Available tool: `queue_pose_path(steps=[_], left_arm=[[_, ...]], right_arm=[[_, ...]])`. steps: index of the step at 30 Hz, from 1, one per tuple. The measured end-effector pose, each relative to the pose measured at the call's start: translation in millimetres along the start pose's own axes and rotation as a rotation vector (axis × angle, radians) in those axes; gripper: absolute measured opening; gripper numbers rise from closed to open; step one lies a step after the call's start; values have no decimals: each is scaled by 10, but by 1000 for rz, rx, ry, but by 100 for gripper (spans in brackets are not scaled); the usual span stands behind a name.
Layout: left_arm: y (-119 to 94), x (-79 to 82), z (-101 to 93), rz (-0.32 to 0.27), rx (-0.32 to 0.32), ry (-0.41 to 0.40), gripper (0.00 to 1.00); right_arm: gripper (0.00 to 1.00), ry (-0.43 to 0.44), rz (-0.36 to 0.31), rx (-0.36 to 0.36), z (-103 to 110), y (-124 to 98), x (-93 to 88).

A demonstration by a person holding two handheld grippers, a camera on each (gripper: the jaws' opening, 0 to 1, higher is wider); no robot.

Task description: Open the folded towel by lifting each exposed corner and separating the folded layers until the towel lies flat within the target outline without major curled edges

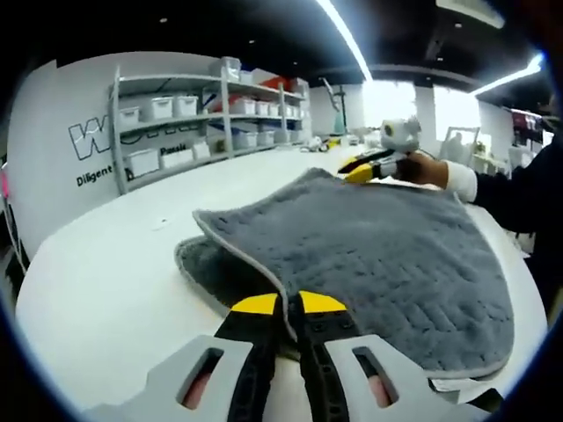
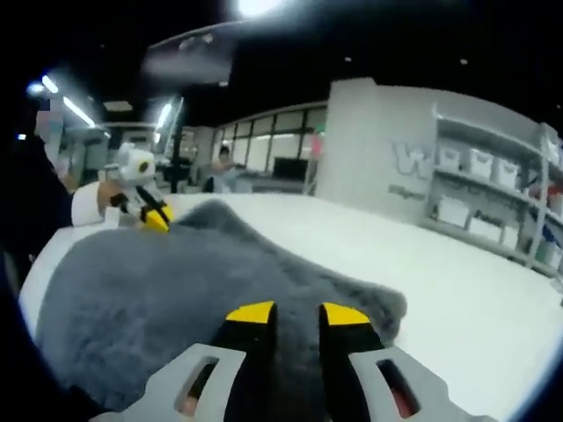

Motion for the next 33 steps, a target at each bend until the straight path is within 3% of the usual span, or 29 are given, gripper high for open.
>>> queue_pose_path(steps=[11, 21, 24, 29, 31, 33], left_arm=[[-13, 120, -79, -29, -7, 58, 7], [-22, 268, -146, -91, 9, 121, 7], [-34, 339, -174, -122, 10, 124, 7], [-63, 422, -162, -151, 21, 137, 7], [-66, 423, -152, -160, 23, 127, 7], [-67, 415, -145, -162, 27, 120, 7]], right_arm=[[16, 47, -82, 54, 302, 109, 291], [18, 29, -155, 181, 872, 149, 626], [19, -13, -114, 232, 1022, 180, 645], [19, -35, -132, 269, 1170, 153, 702], [19, -88, -73, 255, 1170, 164, 639], [20, -64, -12, 248, 1209, 165, 606]])
Point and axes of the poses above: the point that each gripper's makers call its tool centre point, and the gripper's own axes: y roughly forward along the fingers, z roughly to its left, x roughly out of its top, the point moved 3 cm from there along -y, roughly backward along the fingers, and after that the axes turned 7 degrees about y, right-handed, at the moved point
